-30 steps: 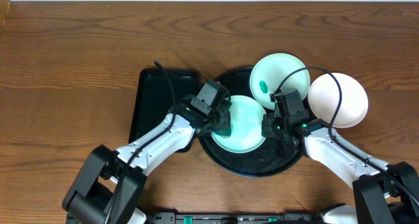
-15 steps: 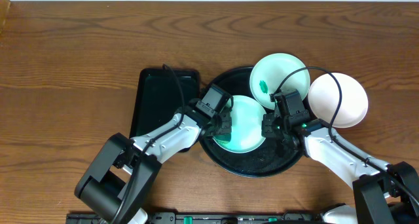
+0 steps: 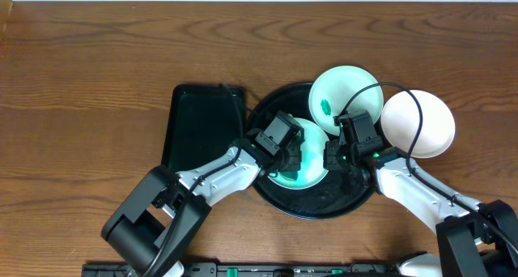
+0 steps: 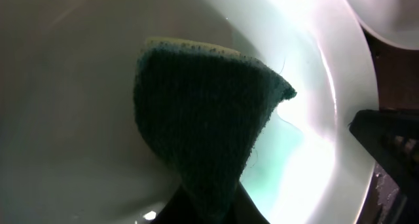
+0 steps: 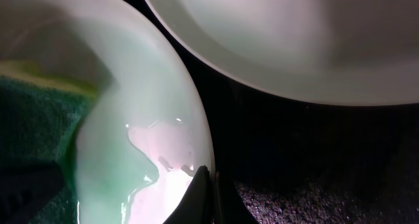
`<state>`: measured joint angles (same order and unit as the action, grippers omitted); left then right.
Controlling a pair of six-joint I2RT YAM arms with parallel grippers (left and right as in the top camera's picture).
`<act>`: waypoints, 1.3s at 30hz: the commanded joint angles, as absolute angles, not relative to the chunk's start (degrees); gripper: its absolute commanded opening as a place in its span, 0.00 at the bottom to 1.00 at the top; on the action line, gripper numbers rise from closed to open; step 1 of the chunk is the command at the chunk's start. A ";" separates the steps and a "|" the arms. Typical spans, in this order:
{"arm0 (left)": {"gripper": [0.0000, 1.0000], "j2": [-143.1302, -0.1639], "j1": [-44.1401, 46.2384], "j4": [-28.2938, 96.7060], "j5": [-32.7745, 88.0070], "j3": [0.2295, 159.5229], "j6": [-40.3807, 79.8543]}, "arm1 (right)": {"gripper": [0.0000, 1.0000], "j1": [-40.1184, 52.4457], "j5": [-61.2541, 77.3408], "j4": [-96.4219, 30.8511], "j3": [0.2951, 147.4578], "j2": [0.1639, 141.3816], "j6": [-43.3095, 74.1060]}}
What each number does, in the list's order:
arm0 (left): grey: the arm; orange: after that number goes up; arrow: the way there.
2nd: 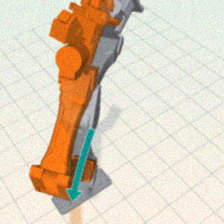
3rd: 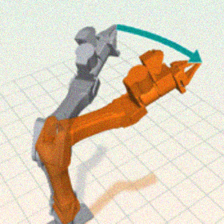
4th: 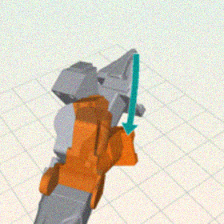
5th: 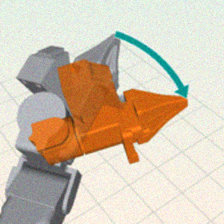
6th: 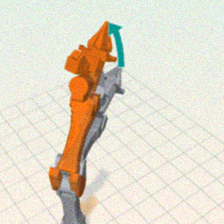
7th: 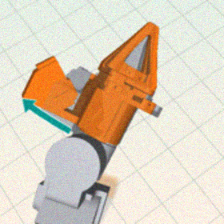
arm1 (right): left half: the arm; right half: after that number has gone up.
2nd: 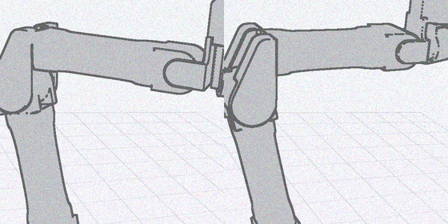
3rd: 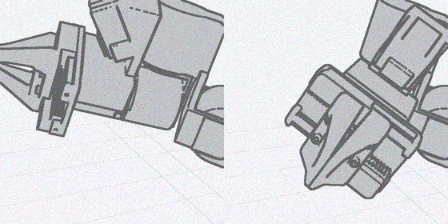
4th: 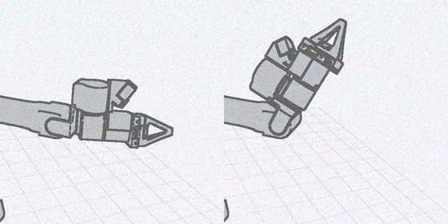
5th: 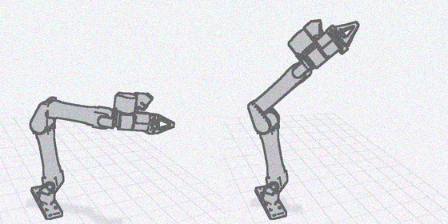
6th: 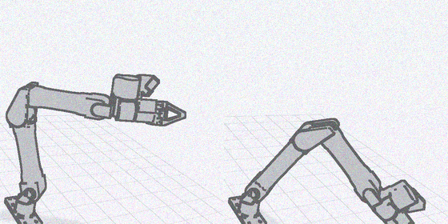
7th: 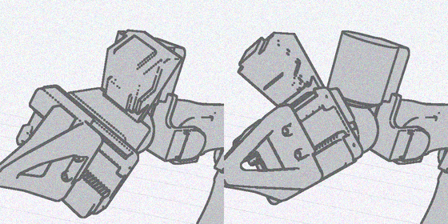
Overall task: Clean dirty plates on tray and stack at the side
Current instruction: 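Continue scrubbing the tilted green plate with the left gripper's sponge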
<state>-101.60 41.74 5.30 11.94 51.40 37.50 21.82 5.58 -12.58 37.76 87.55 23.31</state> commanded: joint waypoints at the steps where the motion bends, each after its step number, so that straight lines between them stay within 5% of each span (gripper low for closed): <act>1: 0.08 -102.80 42.48 5.08 14.81 51.68 38.15 | 0.01 22.24 9.54 -12.62 37.43 87.29 23.53; 21: 0.08 -96.73 41.69 10.66 -2.59 51.13 35.64 | 0.01 22.24 9.80 -12.62 37.43 87.29 23.53; 39: 0.08 -102.45 41.87 7.01 20.71 51.11 41.32 | 0.01 22.24 9.98 -12.62 37.43 87.29 23.53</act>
